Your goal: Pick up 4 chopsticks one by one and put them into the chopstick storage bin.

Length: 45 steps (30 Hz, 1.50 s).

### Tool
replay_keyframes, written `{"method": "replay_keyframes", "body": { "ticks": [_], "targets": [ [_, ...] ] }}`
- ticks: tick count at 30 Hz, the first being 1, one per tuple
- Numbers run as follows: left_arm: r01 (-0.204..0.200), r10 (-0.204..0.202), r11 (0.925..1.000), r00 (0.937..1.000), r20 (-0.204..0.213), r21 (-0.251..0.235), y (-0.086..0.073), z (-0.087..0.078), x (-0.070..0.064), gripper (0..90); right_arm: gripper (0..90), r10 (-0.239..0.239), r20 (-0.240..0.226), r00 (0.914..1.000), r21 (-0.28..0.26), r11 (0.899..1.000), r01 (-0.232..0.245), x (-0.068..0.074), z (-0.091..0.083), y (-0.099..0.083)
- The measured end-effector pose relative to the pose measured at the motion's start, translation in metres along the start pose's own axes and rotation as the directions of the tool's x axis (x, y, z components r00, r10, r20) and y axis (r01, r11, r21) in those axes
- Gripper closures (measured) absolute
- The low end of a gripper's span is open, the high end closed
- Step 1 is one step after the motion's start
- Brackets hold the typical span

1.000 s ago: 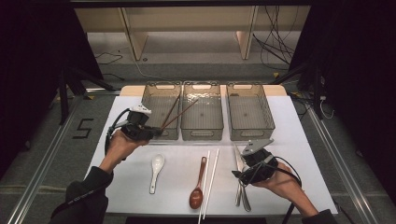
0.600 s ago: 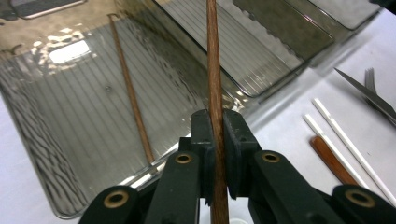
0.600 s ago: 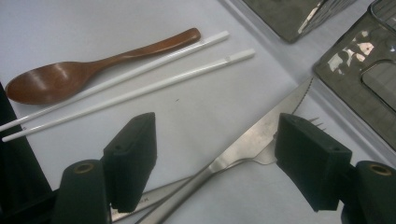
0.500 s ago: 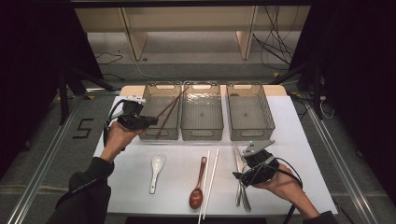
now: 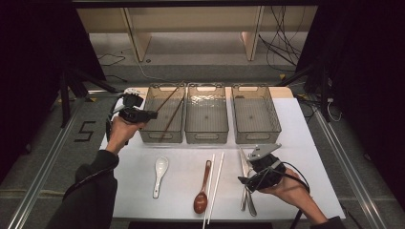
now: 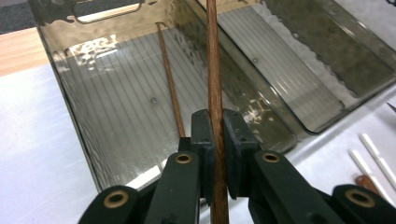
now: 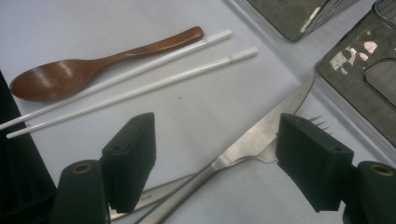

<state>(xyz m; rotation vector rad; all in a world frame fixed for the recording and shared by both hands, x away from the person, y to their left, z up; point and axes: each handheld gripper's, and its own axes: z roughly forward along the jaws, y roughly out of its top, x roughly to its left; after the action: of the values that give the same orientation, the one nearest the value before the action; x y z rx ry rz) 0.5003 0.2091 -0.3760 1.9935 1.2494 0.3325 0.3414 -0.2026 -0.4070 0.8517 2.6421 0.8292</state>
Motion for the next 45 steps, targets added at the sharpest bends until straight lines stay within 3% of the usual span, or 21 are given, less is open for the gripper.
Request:
{"method": "replay_keyframes", "body": {
  "ticks": [17,29,41,43,45],
  "targets": [
    [0.058,-0.057,0.9976,0.998,-0.03,0.038,0.004,0.027,0.015,83.2,29.9,-0.004,-0.006,1.0,0.003,1.0,0.004,0.001,0.001,0.0],
    [0.064,-0.061,0.9955,0.9972,-0.044,0.07,0.006,0.042,0.013,83.0,30.0,-0.005,-0.009,1.0,0.004,1.0,0.005,0.001,0.001,0.0],
    [0.098,-0.092,0.991,0.9931,-0.074,0.091,0.005,0.051,0.013,82.1,30.1,-0.01,-0.014,0.9999,0.002,1.0,0.011,0.001,0.0,0.0],
    [0.111,-0.105,0.9902,0.9918,-0.072,0.085,0.005,0.051,0.014,77.7,30.3,-0.011,-0.014,0.9998,0.002,1.0,0.011,0.001,0.0,0.0],
    [0.115,-0.11,0.9901,0.9917,-0.066,0.08,0.004,0.05,0.014,66.1,30.8,-0.01,-0.016,0.9998,0.002,1.0,0.01,0.001,0.0,0.0]
  ]
}}
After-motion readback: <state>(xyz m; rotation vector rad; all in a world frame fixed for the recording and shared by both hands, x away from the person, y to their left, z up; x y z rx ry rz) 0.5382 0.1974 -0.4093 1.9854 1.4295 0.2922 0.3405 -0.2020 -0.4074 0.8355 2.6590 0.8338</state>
